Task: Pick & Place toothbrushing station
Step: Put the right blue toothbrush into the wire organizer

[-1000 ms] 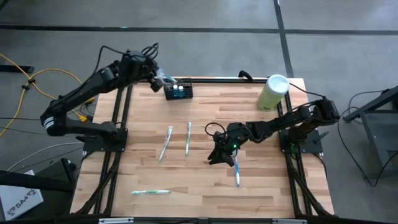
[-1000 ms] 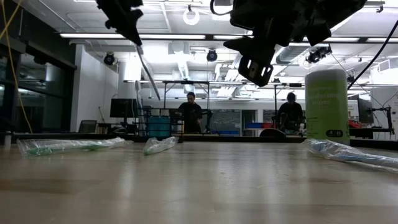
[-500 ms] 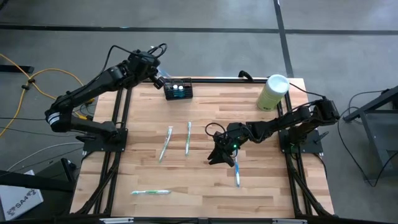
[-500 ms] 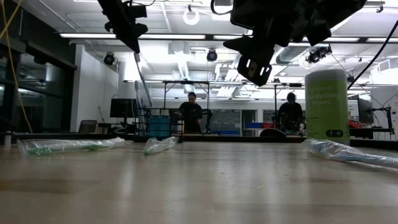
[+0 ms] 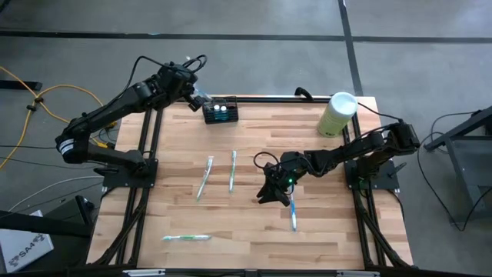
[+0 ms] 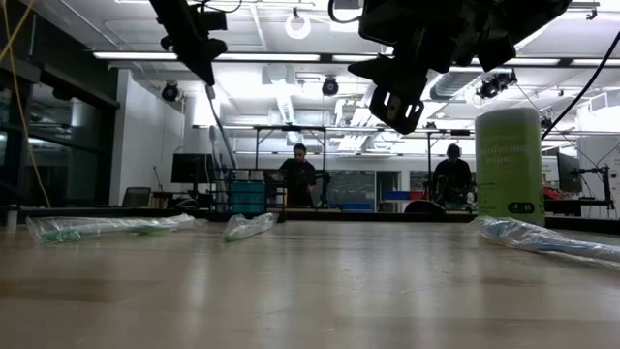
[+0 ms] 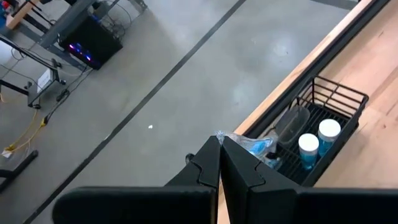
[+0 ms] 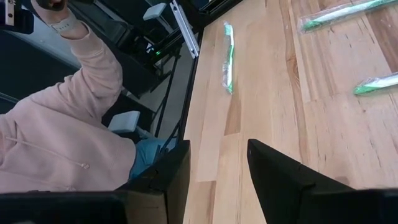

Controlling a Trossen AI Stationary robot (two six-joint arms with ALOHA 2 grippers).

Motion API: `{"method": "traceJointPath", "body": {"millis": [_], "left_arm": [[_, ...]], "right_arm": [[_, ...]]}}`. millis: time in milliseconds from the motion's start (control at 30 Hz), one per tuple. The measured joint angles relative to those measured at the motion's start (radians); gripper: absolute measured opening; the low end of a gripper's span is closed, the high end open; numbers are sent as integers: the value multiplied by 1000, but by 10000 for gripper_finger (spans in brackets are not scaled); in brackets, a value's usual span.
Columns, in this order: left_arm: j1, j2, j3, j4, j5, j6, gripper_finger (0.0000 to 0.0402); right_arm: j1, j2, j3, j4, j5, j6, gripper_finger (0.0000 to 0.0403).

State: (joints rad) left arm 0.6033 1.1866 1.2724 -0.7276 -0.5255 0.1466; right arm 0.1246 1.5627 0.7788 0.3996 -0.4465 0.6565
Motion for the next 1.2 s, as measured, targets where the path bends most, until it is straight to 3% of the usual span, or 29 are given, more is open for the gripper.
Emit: {"method": "traceJointPath", "body": {"millis": [1200], "left_arm": [[0, 0, 22, -22, -29, 68, 1]], "right_arm": [[0, 0, 0, 0, 3, 2, 151]]}}
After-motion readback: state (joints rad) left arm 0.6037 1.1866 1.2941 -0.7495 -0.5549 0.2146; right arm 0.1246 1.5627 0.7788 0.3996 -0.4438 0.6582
